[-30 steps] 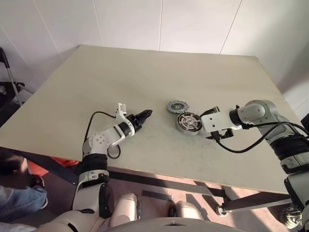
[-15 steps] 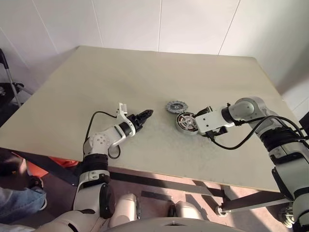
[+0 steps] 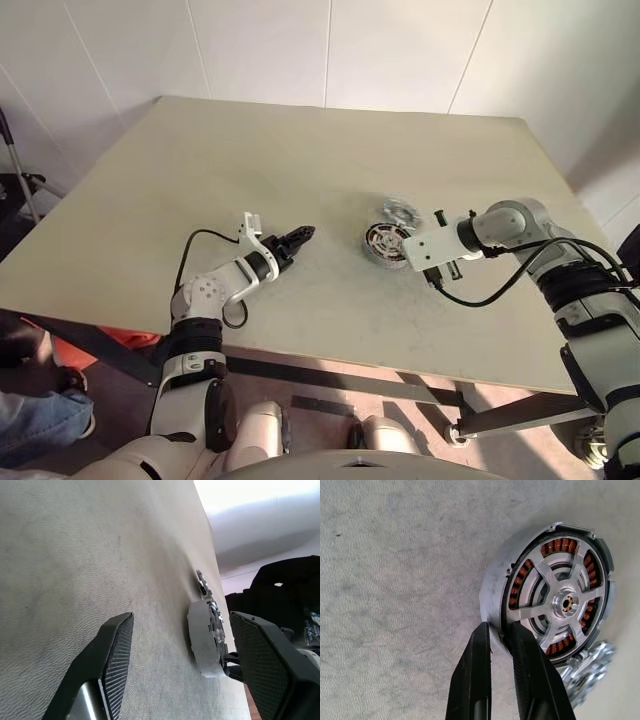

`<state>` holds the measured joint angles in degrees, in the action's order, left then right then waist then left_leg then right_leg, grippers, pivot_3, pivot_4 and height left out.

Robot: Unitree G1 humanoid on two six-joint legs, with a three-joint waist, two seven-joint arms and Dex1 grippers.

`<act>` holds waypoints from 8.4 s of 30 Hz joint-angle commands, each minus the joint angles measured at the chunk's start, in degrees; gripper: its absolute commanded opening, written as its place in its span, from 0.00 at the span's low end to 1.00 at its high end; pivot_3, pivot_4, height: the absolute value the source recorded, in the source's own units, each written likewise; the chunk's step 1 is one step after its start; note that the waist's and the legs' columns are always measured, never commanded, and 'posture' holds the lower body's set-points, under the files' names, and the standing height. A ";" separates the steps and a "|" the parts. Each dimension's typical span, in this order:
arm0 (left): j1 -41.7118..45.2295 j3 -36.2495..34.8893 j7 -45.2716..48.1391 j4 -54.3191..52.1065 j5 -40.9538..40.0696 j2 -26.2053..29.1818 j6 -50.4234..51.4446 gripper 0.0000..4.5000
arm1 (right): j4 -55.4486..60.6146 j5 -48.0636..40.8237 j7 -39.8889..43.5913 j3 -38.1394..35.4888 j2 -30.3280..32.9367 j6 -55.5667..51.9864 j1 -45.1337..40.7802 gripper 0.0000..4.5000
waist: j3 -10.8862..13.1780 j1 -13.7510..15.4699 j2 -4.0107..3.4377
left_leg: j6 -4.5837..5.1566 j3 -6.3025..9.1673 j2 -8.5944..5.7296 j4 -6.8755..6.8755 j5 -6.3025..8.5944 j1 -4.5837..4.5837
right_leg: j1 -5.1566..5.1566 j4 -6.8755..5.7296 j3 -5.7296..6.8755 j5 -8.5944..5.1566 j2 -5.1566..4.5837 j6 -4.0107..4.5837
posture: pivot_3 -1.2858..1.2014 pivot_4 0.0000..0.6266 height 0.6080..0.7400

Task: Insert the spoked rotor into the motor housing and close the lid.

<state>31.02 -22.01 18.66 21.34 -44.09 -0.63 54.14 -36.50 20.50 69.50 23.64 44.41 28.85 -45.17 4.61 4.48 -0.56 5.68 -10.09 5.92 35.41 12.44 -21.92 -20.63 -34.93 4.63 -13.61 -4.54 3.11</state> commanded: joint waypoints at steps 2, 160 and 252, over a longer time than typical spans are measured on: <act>1.07 0.22 0.46 -1.14 -1.00 0.06 -0.58 0.72 | 1.19 -0.03 -0.27 -0.06 -0.14 -0.97 0.99 0.00 | 0.01 -0.20 0.07 | 0.00 0.00 0.00 0.00 0.00 -0.02 | 0.00 0.01 0.00 0.00 0.00 0.00 | 0.52 0.00 1.00; -2.37 14.16 12.06 -4.24 5.67 7.00 -0.95 0.72 | 45.38 -105.47 -87.81 -49.76 -28.35 -96.22 35.24 0.49 | -0.10 2.62 -0.29 | -2.12 0.00 -0.12 -2.52 -1.02 0.87 | 0.22 1.13 -0.04 0.00 0.12 -0.19 | 0.52 0.00 1.00; -3.86 9.04 13.79 -7.33 5.27 11.09 -3.90 0.72 | 32.52 -33.88 -40.17 -11.34 -24.93 -50.45 24.20 0.95 | -0.12 2.07 -0.10 | -1.42 0.01 0.03 -1.12 -0.62 0.34 | -0.11 0.18 -0.06 0.03 0.12 -0.06 | 0.52 0.00 1.00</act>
<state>26.56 -13.06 32.13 15.62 -38.26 10.48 50.64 -3.72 -13.84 29.10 13.37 19.78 -21.69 -20.60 4.50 6.55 -0.66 4.26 -10.08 5.95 34.29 11.82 -21.58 -20.74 -34.75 4.57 -13.58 -4.42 3.05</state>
